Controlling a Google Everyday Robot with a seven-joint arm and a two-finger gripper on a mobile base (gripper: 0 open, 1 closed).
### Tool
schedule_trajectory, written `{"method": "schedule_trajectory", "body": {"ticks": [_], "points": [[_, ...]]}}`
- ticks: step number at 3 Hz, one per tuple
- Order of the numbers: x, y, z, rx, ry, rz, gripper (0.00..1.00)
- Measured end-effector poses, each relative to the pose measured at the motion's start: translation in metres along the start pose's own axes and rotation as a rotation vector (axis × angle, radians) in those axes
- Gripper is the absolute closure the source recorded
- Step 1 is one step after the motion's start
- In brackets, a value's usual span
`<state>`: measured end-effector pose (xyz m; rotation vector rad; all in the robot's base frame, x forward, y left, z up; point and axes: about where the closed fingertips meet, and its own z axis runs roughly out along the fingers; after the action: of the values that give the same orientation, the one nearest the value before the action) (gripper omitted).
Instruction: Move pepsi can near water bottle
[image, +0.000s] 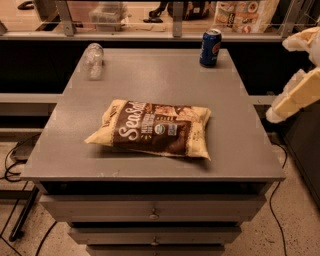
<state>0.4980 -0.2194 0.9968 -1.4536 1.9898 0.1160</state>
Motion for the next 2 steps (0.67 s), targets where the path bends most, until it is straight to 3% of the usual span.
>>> {"method": "schedule_trajectory", "body": {"ticks": [1,2], "points": [[-0.0062,-0.0275,0.0062,0.028,-0.092,0.02,0.0],[-0.0075,-0.029,0.0072,0.028,-0.099,0.021,0.0]]}}
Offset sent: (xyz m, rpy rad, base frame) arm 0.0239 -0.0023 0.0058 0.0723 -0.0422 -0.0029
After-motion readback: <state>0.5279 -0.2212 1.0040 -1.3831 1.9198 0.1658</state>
